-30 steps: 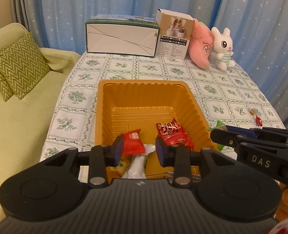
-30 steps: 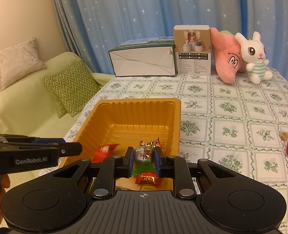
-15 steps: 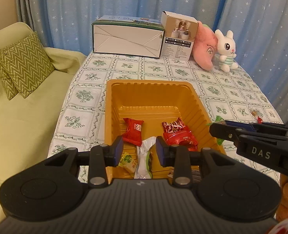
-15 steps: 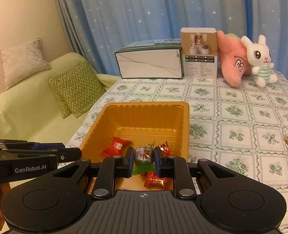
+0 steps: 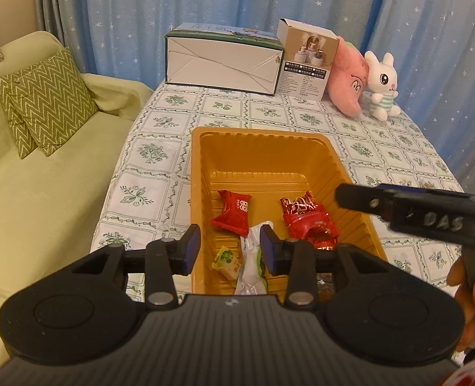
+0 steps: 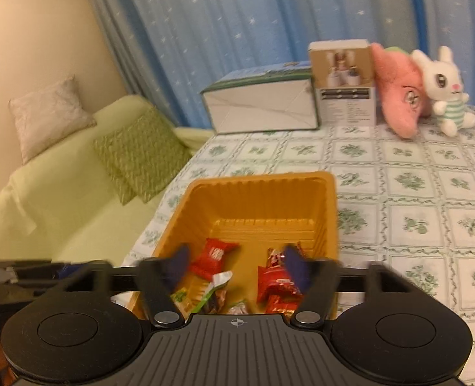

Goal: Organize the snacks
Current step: 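Move both open tools away from the tray toward the last small candies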

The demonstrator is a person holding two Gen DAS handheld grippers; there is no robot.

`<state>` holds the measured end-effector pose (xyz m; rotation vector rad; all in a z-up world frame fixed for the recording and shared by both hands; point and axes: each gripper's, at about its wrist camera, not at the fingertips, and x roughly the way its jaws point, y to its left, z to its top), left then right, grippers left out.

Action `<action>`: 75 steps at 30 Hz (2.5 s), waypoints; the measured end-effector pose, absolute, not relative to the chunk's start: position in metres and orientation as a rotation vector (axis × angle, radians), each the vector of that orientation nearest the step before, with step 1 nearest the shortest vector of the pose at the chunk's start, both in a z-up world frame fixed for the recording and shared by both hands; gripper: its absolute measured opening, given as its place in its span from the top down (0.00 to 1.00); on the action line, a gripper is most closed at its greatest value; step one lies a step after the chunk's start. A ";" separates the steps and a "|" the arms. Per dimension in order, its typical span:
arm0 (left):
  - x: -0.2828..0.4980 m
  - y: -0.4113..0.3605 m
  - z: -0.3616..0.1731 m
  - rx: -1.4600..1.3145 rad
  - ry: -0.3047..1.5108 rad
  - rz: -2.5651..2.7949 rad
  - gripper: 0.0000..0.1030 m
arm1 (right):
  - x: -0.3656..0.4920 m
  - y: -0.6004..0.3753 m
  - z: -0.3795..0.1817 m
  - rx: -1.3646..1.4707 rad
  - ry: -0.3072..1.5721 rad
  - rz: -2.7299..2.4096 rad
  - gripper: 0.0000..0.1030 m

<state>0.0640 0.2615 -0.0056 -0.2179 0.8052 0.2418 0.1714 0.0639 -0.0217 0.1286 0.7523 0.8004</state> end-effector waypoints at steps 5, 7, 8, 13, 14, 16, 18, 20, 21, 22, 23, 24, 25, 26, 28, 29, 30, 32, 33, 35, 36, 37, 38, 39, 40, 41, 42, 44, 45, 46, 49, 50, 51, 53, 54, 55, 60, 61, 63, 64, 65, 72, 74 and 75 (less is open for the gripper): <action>0.058 0.258 -0.002 -0.229 0.796 0.242 0.61 | 0.170 0.045 -0.019 0.146 0.775 0.747 0.33; 0.056 0.254 0.001 -0.228 0.793 0.238 0.60 | 0.167 0.037 -0.019 0.148 0.784 0.724 0.33; 0.055 0.252 0.002 -0.229 0.791 0.236 0.58 | 0.164 0.032 -0.019 0.147 0.791 0.709 0.33; 0.048 0.239 0.010 -0.224 0.778 0.224 0.53 | 0.151 0.010 -0.018 0.149 0.814 0.660 0.33; 0.047 0.236 0.012 -0.221 0.777 0.221 0.53 | 0.149 0.006 -0.017 0.150 0.818 0.649 0.33; 0.044 0.230 0.015 -0.217 0.773 0.214 0.52 | 0.144 -0.002 -0.016 0.149 0.830 0.628 0.33; 0.041 0.223 0.018 -0.214 0.768 0.209 0.48 | 0.139 -0.011 -0.014 0.146 0.835 0.614 0.33; 0.038 0.216 0.021 -0.209 0.765 0.201 0.46 | 0.134 -0.019 -0.012 0.148 0.838 0.602 0.33; 0.036 0.212 0.022 -0.206 0.765 0.197 0.45 | 0.131 -0.024 -0.011 0.151 0.838 0.595 0.33; 0.035 0.208 0.024 -0.203 0.765 0.193 0.44 | 0.128 -0.028 -0.009 0.152 0.837 0.591 0.33; 0.034 0.204 0.024 -0.201 0.765 0.189 0.43 | 0.125 -0.033 -0.008 0.150 0.834 0.585 0.33; 0.032 0.200 0.025 -0.196 0.765 0.184 0.43 | 0.123 -0.036 -0.007 0.148 0.833 0.579 0.33; 0.031 0.196 0.027 -0.192 0.765 0.179 0.42 | 0.121 -0.041 -0.006 0.148 0.831 0.572 0.33; 0.030 0.192 0.027 -0.188 0.764 0.175 0.39 | 0.119 -0.045 -0.004 0.151 0.830 0.566 0.33; 0.027 0.184 0.029 -0.179 0.762 0.166 0.37 | 0.115 -0.053 -0.003 0.155 0.830 0.554 0.33; 0.027 0.180 0.030 -0.175 0.762 0.163 0.36 | 0.113 -0.057 -0.002 0.155 0.829 0.549 0.33; 0.026 0.177 0.030 -0.170 0.763 0.160 0.36 | 0.111 -0.061 -0.001 0.155 0.827 0.545 0.33; 0.025 0.170 0.030 -0.162 0.765 0.152 0.35 | 0.106 -0.069 0.001 0.153 0.822 0.536 0.33; 0.024 0.166 0.030 -0.159 0.768 0.148 0.34 | 0.105 -0.072 0.001 0.154 0.821 0.532 0.33; 0.023 0.161 0.029 -0.154 0.770 0.144 0.31 | 0.102 -0.079 0.002 0.158 0.820 0.522 0.33; 0.023 0.158 0.029 -0.152 0.772 0.142 0.29 | 0.100 -0.083 0.002 0.160 0.821 0.518 0.33; 0.023 0.155 0.029 -0.148 0.774 0.139 0.29 | 0.100 -0.087 0.003 0.164 0.822 0.513 0.33; 0.023 0.152 0.029 -0.145 0.776 0.137 0.28 | 0.099 -0.090 0.003 0.168 0.823 0.508 0.33; 0.023 0.150 0.029 -0.141 0.777 0.135 0.27 | 0.098 -0.093 0.003 0.171 0.822 0.503 0.33; 0.023 0.148 0.030 -0.138 0.777 0.133 0.27 | 0.097 -0.097 0.003 0.176 0.823 0.498 0.33; 0.023 0.146 0.030 -0.135 0.777 0.132 0.27 | 0.097 -0.100 0.003 0.181 0.823 0.494 0.33; 0.023 0.144 0.030 -0.132 0.778 0.131 0.26 | 0.096 -0.103 0.003 0.185 0.823 0.490 0.33; 0.024 0.141 0.030 -0.129 0.778 0.129 0.25 | 0.095 -0.108 0.002 0.189 0.823 0.482 0.33; 0.025 0.139 0.030 -0.128 0.778 0.127 0.24 | 0.095 -0.111 0.002 0.192 0.824 0.478 0.33; 0.025 0.138 0.031 -0.125 0.778 0.125 0.23 | 0.095 -0.113 0.002 0.195 0.825 0.473 0.33; 0.027 0.133 0.030 -0.116 0.779 0.118 0.23 | 0.095 -0.120 0.001 0.204 0.827 0.462 0.33; 0.028 0.131 0.030 -0.115 0.780 0.116 0.23 | 0.096 -0.122 0.000 0.206 0.828 0.458 0.33; 0.028 0.130 0.030 -0.114 0.781 0.114 0.22 | 0.096 -0.123 0.000 0.208 0.830 0.455 0.33; 0.030 0.128 0.029 -0.113 0.782 0.110 0.22 | 0.096 -0.127 -0.001 0.212 0.832 0.449 0.33; 0.031 0.126 0.029 -0.112 0.782 0.107 0.22 | 0.096 -0.128 -0.001 0.213 0.832 0.447 0.33; 0.031 0.125 0.030 -0.111 0.781 0.105 0.22 | 0.096 -0.130 -0.001 0.215 0.833 0.442 0.33; 0.036 0.118 0.028 -0.106 0.783 0.092 0.21 | 0.097 -0.138 -0.003 0.224 0.835 0.424 0.33; 0.037 0.117 0.028 -0.107 0.783 0.089 0.21 | 0.097 -0.139 -0.003 0.226 0.836 0.421 0.33; 0.039 0.115 0.028 -0.110 0.783 0.082 0.20 | 0.098 -0.142 -0.004 0.228 0.838 0.414 0.33; 0.039 0.114 0.027 -0.111 0.782 0.079 0.20 | 0.098 -0.144 -0.004 0.229 0.838 0.410 0.33; 0.040 0.113 0.027 -0.111 0.782 0.077 0.19 | 0.099 -0.146 -0.005 0.231 0.838 0.406 0.33; 0.046 0.104 0.026 -0.109 0.780 0.060 0.19 | 0.102 -0.156 -0.007 0.243 0.840 0.381 0.33; 0.048 0.101 0.025 -0.107 0.780 0.053 0.19 | 0.102 -0.159 -0.007 0.246 0.840 0.373 0.33; 0.050 0.100 0.025 -0.106 0.779 0.050 0.19 | 0.102 -0.160 -0.008 0.248 0.841 0.369 0.33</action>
